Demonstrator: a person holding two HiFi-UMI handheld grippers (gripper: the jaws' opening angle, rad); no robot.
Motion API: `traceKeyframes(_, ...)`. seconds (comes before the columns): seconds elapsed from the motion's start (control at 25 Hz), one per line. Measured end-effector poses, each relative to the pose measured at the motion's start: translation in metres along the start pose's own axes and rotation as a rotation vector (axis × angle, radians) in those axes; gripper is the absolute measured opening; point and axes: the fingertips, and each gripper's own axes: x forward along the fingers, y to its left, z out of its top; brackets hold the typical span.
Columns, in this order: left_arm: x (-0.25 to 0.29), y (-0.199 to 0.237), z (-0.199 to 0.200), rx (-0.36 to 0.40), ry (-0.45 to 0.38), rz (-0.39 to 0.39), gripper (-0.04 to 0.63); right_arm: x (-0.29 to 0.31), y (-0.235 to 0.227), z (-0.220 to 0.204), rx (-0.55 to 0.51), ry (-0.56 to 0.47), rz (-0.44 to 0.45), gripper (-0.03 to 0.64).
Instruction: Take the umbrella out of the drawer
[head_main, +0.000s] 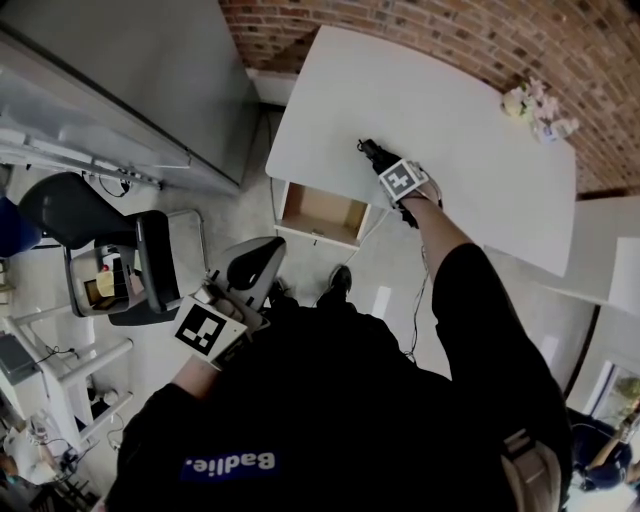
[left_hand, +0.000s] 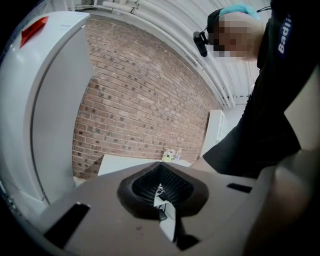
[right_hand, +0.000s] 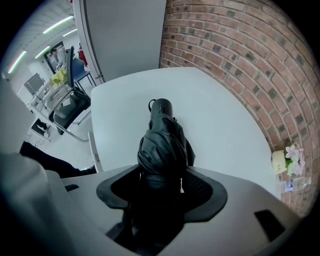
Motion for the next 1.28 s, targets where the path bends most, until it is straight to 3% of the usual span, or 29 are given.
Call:
traceKeyframes(0.08, -0.002, 0.001, 0.000, -0.001, -0.001, -0.006, -0.003, -0.005, -0.015, -0.010, 0.000, 0.047, -0.079, 0.275)
traceKeyframes(0.32, -0.008, 0.003, 0.003, 0.007, -0.018, -0.045, -0.003, -0.033, -0.016, -0.007, -0.002, 0.027, -0.126, 0.275)
traceKeyframes(0.44, -0.007, 0.001, 0.004, 0.010, -0.028, -0.078, -0.002, -0.048, 0.004, -0.001, 0.034, -0.052, -0.039, 0.275)
traceKeyframes(0.84, 0.001, -0.017, 0.017, 0.035, -0.078, -0.207, -0.002, -0.144, 0.035, 0.010, 0.241, -0.383, -0.075, 0.267)
traceKeyframes(1.28, 0.002, -0.033, 0.021, 0.043, -0.077, -0.274, -0.002, -0.232, 0.120, 0.019, 0.314, -0.645, -0.031, 0.064)
